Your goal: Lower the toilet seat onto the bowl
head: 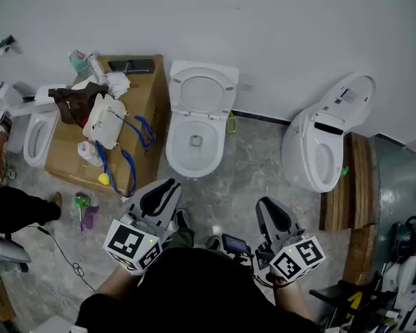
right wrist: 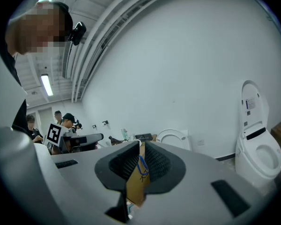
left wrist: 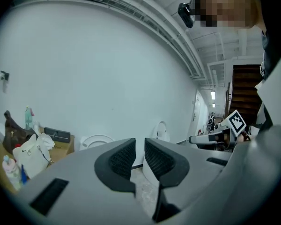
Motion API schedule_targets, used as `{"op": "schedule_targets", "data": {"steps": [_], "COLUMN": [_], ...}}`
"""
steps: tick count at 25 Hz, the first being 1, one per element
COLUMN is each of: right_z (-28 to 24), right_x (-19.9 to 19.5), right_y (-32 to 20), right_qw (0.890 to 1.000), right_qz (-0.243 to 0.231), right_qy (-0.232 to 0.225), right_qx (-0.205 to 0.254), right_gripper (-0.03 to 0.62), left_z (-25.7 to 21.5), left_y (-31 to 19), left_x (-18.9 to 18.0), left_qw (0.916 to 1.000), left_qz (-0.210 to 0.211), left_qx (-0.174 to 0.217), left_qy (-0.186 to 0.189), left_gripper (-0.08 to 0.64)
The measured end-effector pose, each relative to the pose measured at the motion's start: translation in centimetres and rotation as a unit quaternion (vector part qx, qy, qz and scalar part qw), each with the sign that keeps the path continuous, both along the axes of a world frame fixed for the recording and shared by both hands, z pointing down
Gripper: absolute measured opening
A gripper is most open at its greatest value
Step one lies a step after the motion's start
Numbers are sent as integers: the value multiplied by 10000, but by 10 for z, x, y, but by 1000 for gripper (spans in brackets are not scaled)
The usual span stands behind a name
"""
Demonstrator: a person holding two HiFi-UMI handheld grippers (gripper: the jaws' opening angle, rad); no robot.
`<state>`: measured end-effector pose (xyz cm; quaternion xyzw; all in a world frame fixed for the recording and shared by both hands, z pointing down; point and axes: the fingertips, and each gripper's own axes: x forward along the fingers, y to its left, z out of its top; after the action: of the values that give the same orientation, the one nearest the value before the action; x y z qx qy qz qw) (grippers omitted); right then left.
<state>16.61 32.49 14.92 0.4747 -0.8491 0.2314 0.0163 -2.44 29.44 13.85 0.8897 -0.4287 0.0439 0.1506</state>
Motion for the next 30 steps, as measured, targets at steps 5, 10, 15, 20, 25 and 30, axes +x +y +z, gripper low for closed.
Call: {"op": "schedule_targets", "data": {"steps": [5, 10, 15, 20, 25, 30], "right_z": [-10, -16, -15, -11, 0, 2], "right_x": [-18, -32, -47, -63, -72, -69], "right_y": [-37, -56, -68, -86, -109, -143], "right_qw": [9997, 9990, 9986, 9990, 9994, 9998], "right_qz": [218, 387, 409, 280, 154, 46], "right_qy": [126, 203, 333, 296, 201, 55], "right_qx": [12, -34, -78, -161, -235, -196], "right_gripper": [57, 57, 57, 57, 57, 57], "left_z": [3, 7, 12, 20, 28, 22], "left_y": [-37, -61, -73, -87, -104, -129], "left_x": [-30, -59, -88, -104, -106, -103], "left_qw": [9999, 9996, 9994, 9986, 9986, 9988], "left_qz": [61, 30, -126, -276, -289, -394], "left_qx": [-30, -55, -104, -238, -288, -216], "left_qy": [155, 270, 310, 382, 332, 195], "left_gripper": [69, 69, 69, 69, 69, 69]}}
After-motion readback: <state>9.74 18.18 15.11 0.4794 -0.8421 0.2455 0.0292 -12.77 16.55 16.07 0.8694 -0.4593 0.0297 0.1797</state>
